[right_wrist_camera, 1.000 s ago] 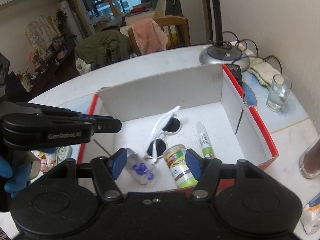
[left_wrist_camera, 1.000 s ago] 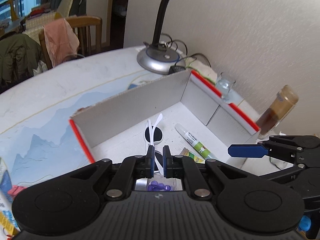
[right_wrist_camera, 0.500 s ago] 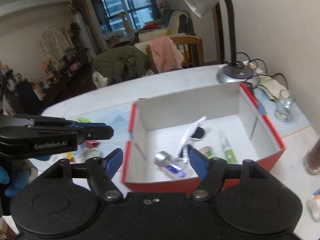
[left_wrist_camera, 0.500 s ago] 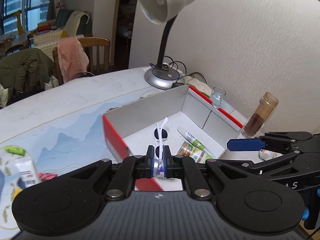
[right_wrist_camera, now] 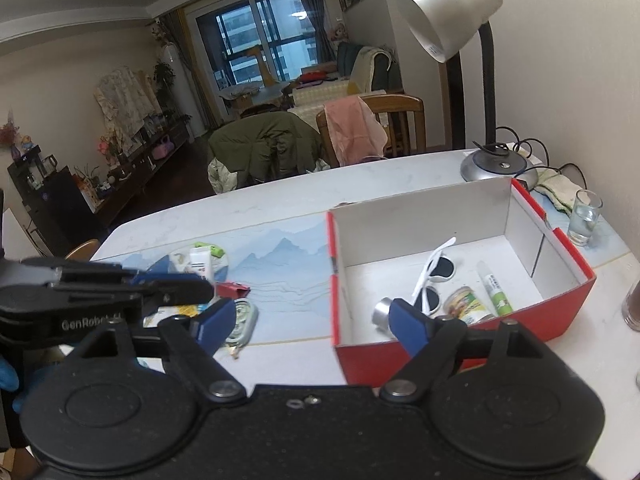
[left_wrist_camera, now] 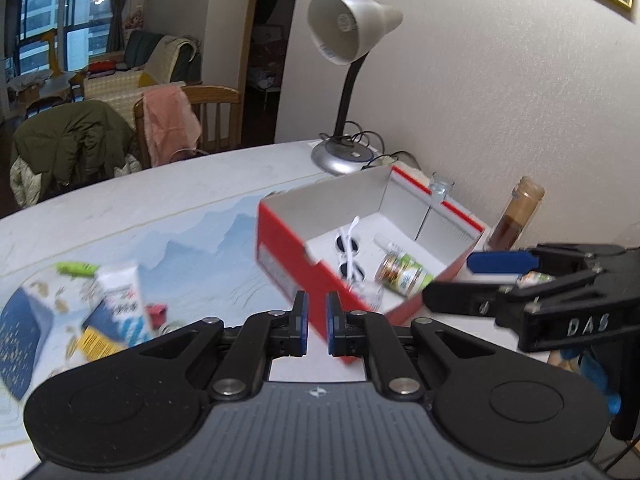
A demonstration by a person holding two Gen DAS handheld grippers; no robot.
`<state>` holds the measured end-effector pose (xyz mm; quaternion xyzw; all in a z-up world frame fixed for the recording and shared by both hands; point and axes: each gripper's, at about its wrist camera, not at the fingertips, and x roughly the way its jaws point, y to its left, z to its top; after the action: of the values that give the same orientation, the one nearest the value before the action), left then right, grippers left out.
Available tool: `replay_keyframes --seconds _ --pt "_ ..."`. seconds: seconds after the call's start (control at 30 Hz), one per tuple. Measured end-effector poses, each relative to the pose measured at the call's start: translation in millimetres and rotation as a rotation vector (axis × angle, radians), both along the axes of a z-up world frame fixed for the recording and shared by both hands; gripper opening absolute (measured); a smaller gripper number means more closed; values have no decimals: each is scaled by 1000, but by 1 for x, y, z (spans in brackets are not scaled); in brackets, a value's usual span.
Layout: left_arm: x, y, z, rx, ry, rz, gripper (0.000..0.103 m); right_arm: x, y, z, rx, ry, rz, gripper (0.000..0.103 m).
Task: Organize rigid objects
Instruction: 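Withdraw both tools from the box toward the remaining items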
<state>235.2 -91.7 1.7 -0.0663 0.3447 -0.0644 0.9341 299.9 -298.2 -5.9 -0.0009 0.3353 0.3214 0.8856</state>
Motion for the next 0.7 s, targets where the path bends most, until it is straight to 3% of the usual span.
replay_keyframes --seconds 0.17,0.7 --pt "-35 26 -10 -34 2 51 8 -21 16 -4 36 18 21 89" --pt "-112 105 -37 14 9 173 9 -76 87 -17 -7 20 99 93"
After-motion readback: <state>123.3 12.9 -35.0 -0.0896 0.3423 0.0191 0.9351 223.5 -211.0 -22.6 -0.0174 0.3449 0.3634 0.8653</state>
